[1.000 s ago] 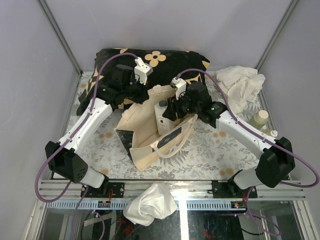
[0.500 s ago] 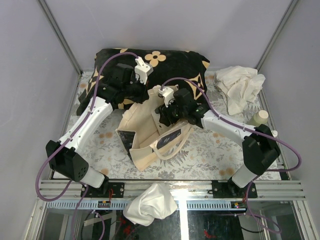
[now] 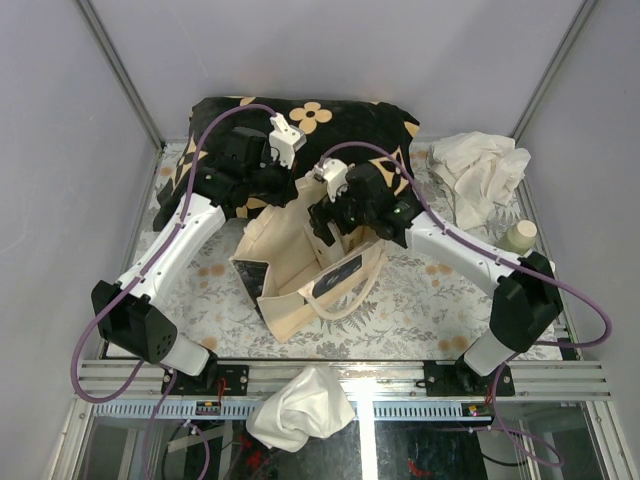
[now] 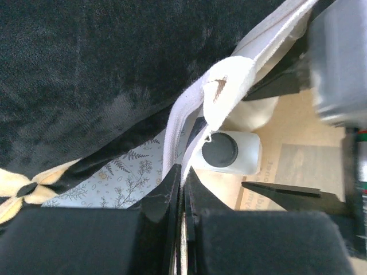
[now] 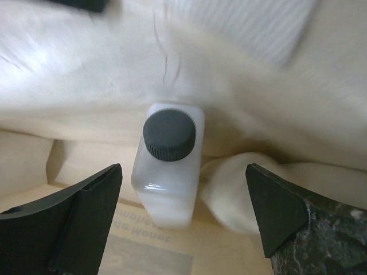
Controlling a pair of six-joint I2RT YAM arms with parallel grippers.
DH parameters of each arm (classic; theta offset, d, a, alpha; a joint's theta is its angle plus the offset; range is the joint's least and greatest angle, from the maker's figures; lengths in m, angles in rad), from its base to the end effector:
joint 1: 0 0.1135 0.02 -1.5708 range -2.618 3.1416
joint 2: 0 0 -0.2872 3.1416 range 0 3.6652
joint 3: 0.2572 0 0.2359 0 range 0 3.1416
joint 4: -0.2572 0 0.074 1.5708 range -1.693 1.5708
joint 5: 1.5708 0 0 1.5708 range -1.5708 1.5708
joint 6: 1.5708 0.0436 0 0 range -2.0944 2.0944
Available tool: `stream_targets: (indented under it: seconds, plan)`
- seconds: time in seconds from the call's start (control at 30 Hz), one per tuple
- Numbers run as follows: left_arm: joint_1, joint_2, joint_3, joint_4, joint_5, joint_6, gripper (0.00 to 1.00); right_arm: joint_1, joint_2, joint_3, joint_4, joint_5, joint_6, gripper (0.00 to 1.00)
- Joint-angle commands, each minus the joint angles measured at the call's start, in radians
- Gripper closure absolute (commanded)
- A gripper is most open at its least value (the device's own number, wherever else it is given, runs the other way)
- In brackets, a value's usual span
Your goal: Place the personal care products into the canvas bag
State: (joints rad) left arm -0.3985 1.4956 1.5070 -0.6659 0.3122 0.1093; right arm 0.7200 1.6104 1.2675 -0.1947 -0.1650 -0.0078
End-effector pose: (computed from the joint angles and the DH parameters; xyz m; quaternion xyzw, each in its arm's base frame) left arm 0.2874 -0.1355 0.3922 0.2891 0.8403 -0.2009 0.4123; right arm 0.2711 0.2473 0.3204 -0.3465 0.7953 0.2388 0.4364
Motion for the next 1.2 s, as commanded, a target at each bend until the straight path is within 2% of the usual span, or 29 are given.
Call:
stream_targets:
  seconds: [0.0, 0.17, 0.3, 0.37, 0.43, 0.53, 0.63, 0.73, 0.97, 1.17]
  plan:
    - [0.004, -0.02, 0.015, 0.043, -0.01, 0.004, 1.0, -0.004, -0.093, 0.178, -0.104, 0.077, -0.018, 0.01]
    - [0.003, -0.008, 0.011, 0.057, -0.016, 0.003, 1.0, -0.002, -0.15, 0.294, -0.223, 0.068, 0.024, 0.0]
    - [0.004, 0.001, 0.008, 0.064, -0.031, 0.003, 1.0, -0.003, -0.164, 0.433, -0.378, 0.161, 0.08, 0.0]
    - [0.004, 0.005, 0.003, 0.071, -0.029, 0.001, 1.0, -0.002, -0.175, 0.485, -0.433, 0.275, 0.12, 0.01]
    - [0.004, 0.008, 0.0, 0.076, -0.025, 0.0, 1.0, -0.003, -0.173, 0.54, -0.5, 0.457, 0.177, 0.01]
    - [0.004, 0.015, -0.005, 0.086, -0.013, -0.003, 1.0, -0.036, -0.116, 0.644, -0.653, 0.673, 0.244, 0.01]
    - [0.005, 0.018, -0.012, 0.099, -0.002, -0.002, 1.0, -0.196, -0.076, 0.665, -0.746, 0.632, 0.307, 0.01]
    - [0.004, 0.017, -0.012, 0.104, -0.003, 0.006, 1.0, -0.33, -0.076, 0.612, -0.727, 0.583, 0.308, 0.01]
    - [0.004, -0.001, -0.036, 0.115, 0.004, 0.009, 1.0, -0.73, -0.066, 0.504, -0.725, 0.409, 0.283, 0.01]
    - [0.004, -0.026, -0.074, 0.129, 0.005, 0.013, 1.0, -0.948, -0.097, 0.396, -0.747, 0.373, 0.251, 0.01]
